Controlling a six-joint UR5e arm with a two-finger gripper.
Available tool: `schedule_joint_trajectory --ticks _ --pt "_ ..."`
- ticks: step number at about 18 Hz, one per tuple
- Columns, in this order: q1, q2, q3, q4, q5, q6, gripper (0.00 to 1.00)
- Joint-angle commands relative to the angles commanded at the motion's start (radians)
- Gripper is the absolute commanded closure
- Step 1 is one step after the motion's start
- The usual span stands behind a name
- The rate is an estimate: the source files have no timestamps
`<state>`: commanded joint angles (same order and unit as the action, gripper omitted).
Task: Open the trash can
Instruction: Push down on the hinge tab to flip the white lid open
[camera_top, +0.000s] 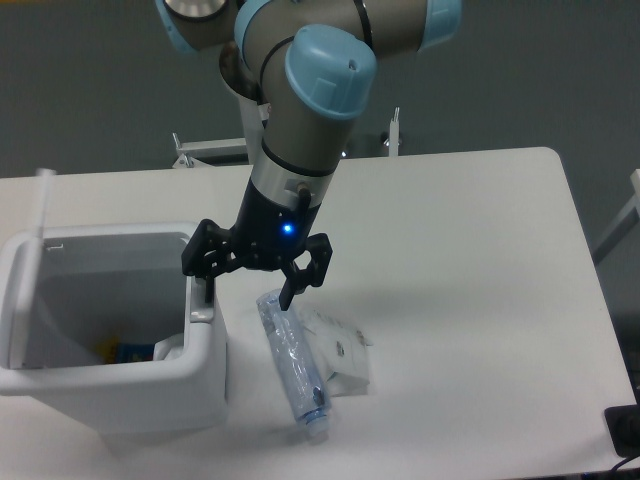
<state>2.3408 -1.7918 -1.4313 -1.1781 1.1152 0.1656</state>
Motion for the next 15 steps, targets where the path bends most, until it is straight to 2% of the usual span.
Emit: schedule_joint_trajectory --ticks 1,3,5,9,11,13,15 --pt "0.008 0.003 0.04 0.011 0.005 0.009 0.0" --pt "0.073 0.005 0.115 0.043 0.0 0.011 0.0" --pt "0.122 0.003 0.147 0.08 0.018 0.012 0.0" --pt "0.141 0.02 0.134 0.052 0.211 0.228 0.0" --pt "0.141 0.038 0.112 -0.012 0.323 0.341 0.0" --pt "0.146 0.052 0.076 -0.04 0.394 0.438 0.0" --pt "0.156 0.061 0.052 -0.04 0.416 0.476 0.0"
